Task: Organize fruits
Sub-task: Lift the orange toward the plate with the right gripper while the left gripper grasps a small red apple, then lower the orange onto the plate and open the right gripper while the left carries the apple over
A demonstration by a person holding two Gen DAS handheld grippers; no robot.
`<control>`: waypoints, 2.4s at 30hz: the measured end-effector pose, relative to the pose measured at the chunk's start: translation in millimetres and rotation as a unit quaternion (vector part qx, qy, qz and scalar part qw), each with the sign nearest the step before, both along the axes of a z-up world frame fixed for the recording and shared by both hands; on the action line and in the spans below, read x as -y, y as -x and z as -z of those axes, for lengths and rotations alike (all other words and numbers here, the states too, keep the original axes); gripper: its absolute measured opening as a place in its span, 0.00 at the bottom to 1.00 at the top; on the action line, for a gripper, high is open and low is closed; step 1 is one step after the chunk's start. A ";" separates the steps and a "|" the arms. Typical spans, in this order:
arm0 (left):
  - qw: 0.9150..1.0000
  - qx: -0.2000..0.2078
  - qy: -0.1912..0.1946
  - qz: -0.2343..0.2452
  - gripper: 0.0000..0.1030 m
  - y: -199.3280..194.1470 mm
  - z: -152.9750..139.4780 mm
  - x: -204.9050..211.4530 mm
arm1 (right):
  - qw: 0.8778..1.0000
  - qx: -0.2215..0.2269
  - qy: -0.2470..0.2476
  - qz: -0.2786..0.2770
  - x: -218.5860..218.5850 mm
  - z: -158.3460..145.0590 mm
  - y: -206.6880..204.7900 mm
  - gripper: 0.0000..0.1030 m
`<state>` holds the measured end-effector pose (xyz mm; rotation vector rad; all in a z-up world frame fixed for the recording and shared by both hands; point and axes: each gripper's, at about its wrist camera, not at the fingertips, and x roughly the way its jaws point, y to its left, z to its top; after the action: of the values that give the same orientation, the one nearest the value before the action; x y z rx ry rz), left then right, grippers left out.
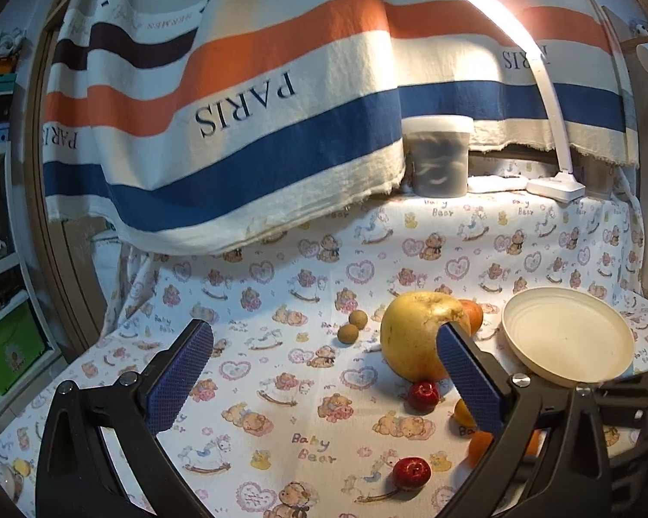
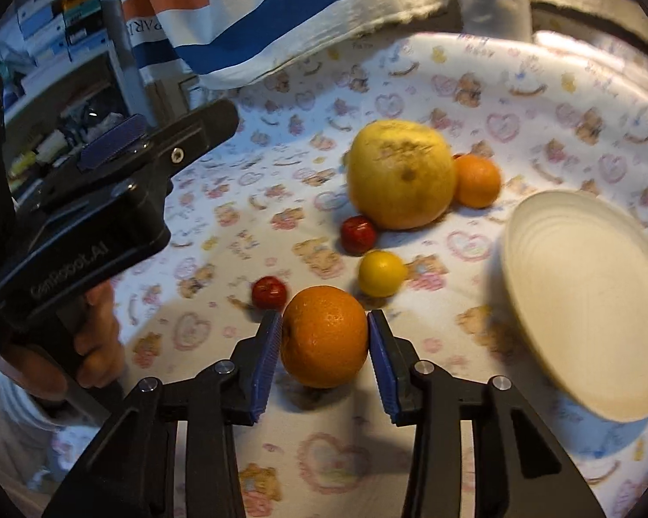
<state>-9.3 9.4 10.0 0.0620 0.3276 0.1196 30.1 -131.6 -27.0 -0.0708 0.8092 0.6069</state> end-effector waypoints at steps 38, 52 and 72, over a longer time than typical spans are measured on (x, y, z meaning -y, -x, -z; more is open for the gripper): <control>0.946 -0.298 0.099 0.085 0.24 -30.4 55.9 13.9 | 0.962 0.132 -0.007 0.240 124.9 -48.0 0.3 0.41; 0.979 -0.165 0.071 0.095 0.24 -16.9 19.2 8.3 | 0.956 0.139 -0.019 0.259 125.4 -45.0 4.0 0.41; 0.971 -0.160 0.033 0.172 0.24 -65.8 -25.2 96.0 | 0.938 0.133 -0.029 0.318 165.4 -52.9 -6.6 0.40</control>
<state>56.5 -86.6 35.2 0.0722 0.6373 -0.2482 36.7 -297.0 25.9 0.1588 0.5058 0.0026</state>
